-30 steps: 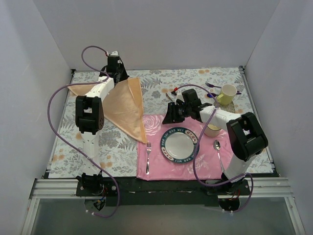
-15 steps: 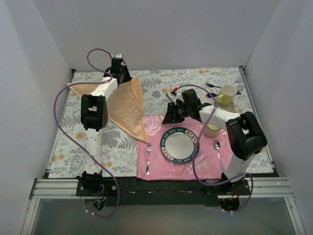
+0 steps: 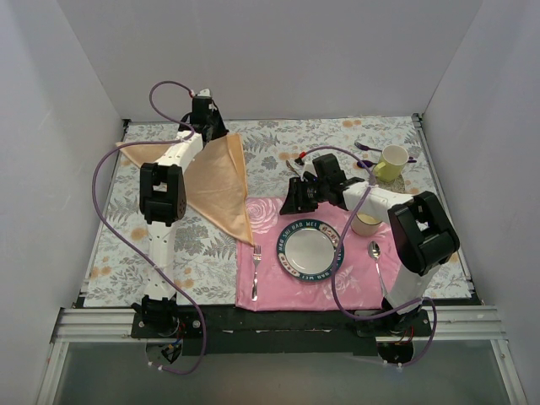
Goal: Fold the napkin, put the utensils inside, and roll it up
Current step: Fold the napkin
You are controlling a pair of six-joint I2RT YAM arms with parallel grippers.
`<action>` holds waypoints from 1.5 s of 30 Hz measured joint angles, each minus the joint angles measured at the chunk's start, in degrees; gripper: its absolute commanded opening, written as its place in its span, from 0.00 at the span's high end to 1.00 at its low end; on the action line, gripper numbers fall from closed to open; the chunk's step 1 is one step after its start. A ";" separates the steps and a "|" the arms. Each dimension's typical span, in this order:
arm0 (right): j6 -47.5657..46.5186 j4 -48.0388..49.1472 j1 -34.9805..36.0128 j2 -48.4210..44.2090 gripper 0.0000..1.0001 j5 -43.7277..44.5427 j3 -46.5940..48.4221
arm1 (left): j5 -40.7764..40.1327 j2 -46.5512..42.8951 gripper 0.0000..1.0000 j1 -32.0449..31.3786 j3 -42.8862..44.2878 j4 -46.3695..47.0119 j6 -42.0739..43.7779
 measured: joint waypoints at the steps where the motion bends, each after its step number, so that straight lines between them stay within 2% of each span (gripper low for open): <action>1: 0.04 0.00 0.00 0.15 0.53 -0.02 0.00 | 0.02 0.00 1.00 -0.02 0.20 0.02 -0.07; 35: 0.11 0.02 0.00 1.51 0.53 -0.39 0.44 | 2.99 4.02 0.98 -1.16 2.84 0.90 -0.13; 36: 0.11 0.00 0.00 1.51 0.53 -0.39 0.46 | 3.02 4.02 0.95 -1.16 2.99 0.92 -0.13; 39: 0.11 0.00 0.00 1.51 0.53 -0.39 0.52 | 3.13 4.50 0.72 -1.16 4.04 0.94 0.26; 40: 0.11 -0.02 0.00 1.51 0.53 -0.37 0.61 | 3.21 4.76 0.57 -1.18 4.52 1.01 0.39; 41: 0.11 -0.07 0.00 1.51 0.53 -0.39 0.72 | 3.39 4.98 0.51 -1.18 4.81 1.01 0.68; 45: 0.04 -0.26 0.00 1.55 0.53 -0.39 1.49 | 4.57 7.15 0.44 -1.18 8.55 0.55 1.38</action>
